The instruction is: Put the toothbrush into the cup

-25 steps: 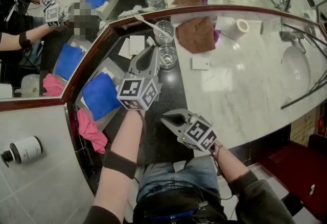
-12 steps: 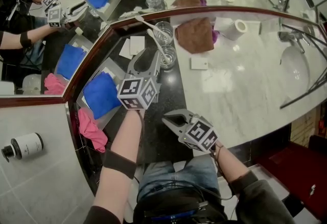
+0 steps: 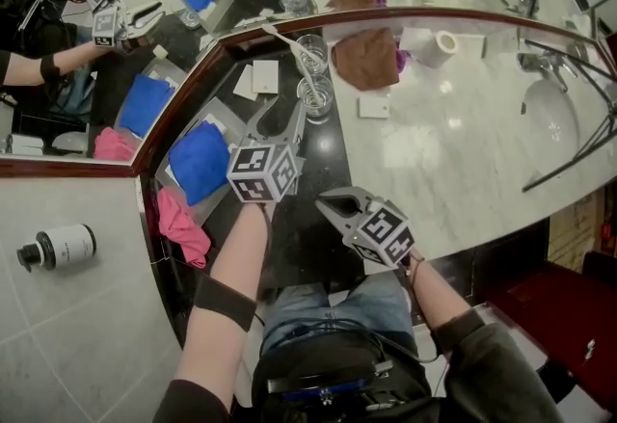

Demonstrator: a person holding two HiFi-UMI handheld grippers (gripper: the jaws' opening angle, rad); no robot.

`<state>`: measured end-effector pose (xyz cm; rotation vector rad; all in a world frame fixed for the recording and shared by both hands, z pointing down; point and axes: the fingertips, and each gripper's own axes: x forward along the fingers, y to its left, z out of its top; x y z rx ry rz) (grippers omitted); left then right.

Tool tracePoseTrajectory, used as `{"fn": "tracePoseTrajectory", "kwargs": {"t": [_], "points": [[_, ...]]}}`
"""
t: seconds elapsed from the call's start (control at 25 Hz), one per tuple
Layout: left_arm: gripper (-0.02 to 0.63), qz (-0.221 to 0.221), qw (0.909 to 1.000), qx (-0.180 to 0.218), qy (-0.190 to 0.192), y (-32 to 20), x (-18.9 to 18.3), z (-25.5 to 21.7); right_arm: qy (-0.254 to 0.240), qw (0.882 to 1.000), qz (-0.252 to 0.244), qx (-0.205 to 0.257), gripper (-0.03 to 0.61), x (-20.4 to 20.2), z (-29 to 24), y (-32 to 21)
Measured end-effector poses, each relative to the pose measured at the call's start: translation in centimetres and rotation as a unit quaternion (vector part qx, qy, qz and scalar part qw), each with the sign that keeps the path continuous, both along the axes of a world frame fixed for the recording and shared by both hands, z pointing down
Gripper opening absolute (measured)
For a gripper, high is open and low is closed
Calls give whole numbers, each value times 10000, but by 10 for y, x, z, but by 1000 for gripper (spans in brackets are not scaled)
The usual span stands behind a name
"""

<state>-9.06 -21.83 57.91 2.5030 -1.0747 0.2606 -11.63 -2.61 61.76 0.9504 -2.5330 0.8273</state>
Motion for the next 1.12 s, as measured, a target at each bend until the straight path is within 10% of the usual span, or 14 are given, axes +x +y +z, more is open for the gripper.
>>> {"fn": "tracePoseTrajectory", "kwargs": {"t": [0.4,1.12], "points": [[6,144,9975,-261,-635,67,-30,-24,205,9987,378,261,20,28,-50,4],[2,-121,9955,-376,-865,126,-67,-41,854,9786,1801,510,20,180,-82,5]]}}
